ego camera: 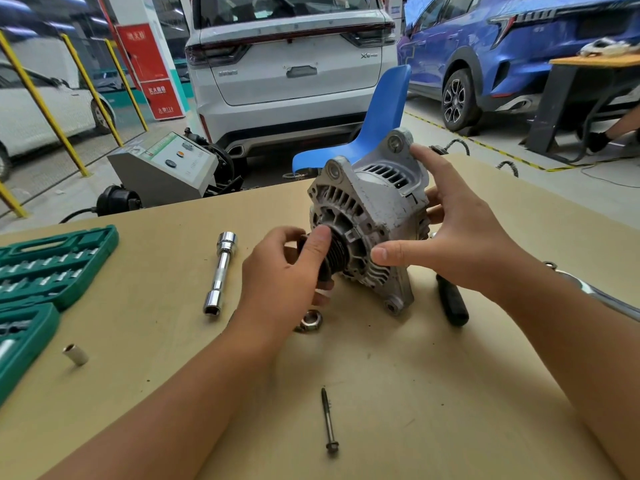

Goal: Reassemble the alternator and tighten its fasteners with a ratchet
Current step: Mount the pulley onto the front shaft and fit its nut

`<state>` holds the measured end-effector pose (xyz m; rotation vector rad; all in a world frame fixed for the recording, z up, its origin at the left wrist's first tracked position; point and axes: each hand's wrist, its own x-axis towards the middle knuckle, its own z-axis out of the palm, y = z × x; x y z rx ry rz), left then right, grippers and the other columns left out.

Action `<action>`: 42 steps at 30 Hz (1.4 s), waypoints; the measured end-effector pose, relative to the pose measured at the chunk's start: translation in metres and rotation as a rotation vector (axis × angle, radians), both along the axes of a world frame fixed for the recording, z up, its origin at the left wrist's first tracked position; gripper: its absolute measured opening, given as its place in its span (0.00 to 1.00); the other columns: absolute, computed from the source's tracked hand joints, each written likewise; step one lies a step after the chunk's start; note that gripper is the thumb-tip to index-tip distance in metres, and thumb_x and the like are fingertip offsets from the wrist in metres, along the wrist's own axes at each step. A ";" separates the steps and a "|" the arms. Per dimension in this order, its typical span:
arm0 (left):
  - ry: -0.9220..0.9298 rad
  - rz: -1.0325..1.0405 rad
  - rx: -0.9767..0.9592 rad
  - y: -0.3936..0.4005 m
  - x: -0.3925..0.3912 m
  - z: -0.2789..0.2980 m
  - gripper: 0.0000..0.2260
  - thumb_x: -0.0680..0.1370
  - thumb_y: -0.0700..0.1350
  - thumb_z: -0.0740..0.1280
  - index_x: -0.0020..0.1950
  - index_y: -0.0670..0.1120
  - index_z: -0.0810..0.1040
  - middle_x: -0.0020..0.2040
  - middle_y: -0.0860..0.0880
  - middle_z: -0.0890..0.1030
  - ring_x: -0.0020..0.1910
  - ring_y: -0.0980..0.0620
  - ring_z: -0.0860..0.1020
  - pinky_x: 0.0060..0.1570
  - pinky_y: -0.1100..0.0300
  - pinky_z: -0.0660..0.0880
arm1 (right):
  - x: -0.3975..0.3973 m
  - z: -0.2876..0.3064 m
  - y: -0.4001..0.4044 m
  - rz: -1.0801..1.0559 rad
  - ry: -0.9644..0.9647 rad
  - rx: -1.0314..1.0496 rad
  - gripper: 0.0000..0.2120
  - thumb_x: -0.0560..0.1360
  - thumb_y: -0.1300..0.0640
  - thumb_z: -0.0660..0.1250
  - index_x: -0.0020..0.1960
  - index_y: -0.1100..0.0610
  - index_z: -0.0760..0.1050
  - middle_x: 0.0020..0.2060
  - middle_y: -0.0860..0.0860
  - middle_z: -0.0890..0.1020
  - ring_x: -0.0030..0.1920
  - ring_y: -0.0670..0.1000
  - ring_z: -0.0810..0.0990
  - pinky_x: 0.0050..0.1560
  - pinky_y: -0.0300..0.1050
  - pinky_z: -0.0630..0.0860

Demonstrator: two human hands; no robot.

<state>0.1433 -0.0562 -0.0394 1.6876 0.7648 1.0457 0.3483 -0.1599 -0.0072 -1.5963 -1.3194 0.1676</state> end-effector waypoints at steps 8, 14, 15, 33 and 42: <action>-0.016 0.001 -0.058 -0.002 0.001 0.004 0.34 0.67 0.69 0.76 0.67 0.55 0.73 0.57 0.48 0.83 0.47 0.55 0.86 0.44 0.52 0.85 | -0.001 0.000 0.000 -0.002 0.008 -0.003 0.59 0.48 0.31 0.79 0.74 0.26 0.55 0.53 0.32 0.74 0.51 0.38 0.75 0.49 0.39 0.73; 0.201 0.131 0.471 -0.005 0.000 -0.002 0.30 0.66 0.52 0.83 0.65 0.57 0.75 0.58 0.57 0.80 0.58 0.56 0.80 0.55 0.54 0.80 | -0.002 0.000 0.001 0.007 0.016 -0.001 0.59 0.48 0.32 0.80 0.74 0.27 0.55 0.53 0.35 0.75 0.52 0.40 0.77 0.50 0.40 0.74; 0.204 0.146 0.437 -0.007 0.001 -0.004 0.33 0.66 0.56 0.82 0.68 0.58 0.73 0.60 0.57 0.78 0.59 0.57 0.79 0.56 0.56 0.79 | -0.002 0.000 0.001 0.009 0.011 -0.003 0.59 0.49 0.32 0.80 0.74 0.27 0.55 0.53 0.34 0.75 0.52 0.40 0.77 0.50 0.41 0.74; 0.153 0.031 0.376 -0.002 0.000 0.003 0.22 0.70 0.45 0.81 0.61 0.54 0.79 0.56 0.53 0.83 0.53 0.55 0.83 0.47 0.57 0.83 | 0.000 0.001 -0.002 0.017 0.026 -0.007 0.58 0.49 0.32 0.80 0.73 0.23 0.53 0.53 0.31 0.74 0.53 0.36 0.75 0.47 0.36 0.72; -0.034 0.007 -0.168 -0.002 0.005 0.006 0.15 0.74 0.52 0.78 0.54 0.46 0.80 0.48 0.45 0.86 0.39 0.46 0.87 0.38 0.51 0.84 | -0.002 -0.001 0.000 -0.013 0.005 0.014 0.58 0.48 0.32 0.80 0.73 0.25 0.56 0.52 0.34 0.76 0.52 0.39 0.77 0.47 0.39 0.74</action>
